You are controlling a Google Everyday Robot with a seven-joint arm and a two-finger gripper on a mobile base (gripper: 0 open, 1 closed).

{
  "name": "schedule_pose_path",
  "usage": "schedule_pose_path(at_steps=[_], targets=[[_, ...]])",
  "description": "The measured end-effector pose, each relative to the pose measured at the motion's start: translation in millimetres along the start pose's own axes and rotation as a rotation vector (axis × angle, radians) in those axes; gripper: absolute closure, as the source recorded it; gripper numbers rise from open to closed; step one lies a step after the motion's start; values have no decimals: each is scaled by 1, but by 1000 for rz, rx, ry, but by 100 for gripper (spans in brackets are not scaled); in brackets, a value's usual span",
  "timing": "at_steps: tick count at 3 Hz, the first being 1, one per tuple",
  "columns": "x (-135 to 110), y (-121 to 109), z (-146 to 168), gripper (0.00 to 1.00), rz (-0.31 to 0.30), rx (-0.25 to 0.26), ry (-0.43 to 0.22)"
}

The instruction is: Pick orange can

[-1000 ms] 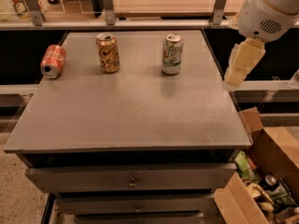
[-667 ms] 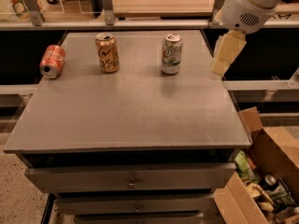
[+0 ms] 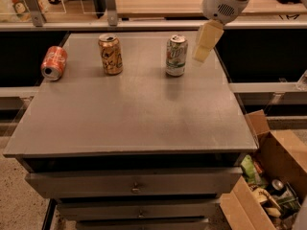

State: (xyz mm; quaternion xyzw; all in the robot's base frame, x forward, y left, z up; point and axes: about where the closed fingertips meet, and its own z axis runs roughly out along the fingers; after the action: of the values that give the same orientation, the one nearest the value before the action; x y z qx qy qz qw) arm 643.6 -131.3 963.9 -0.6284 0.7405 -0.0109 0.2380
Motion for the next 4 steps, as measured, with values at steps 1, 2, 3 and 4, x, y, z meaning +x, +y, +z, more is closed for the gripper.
schedule_pose_path(at_steps=[1, 2, 3, 4], targets=[[-28, -15, 13, 0, -24, 0, -58], [-61, -22, 28, 0, -53, -13, -119], [-94, -20, 48, 0, -89, -52, -169], [-116, -17, 73, 0, -103, -101, -201]])
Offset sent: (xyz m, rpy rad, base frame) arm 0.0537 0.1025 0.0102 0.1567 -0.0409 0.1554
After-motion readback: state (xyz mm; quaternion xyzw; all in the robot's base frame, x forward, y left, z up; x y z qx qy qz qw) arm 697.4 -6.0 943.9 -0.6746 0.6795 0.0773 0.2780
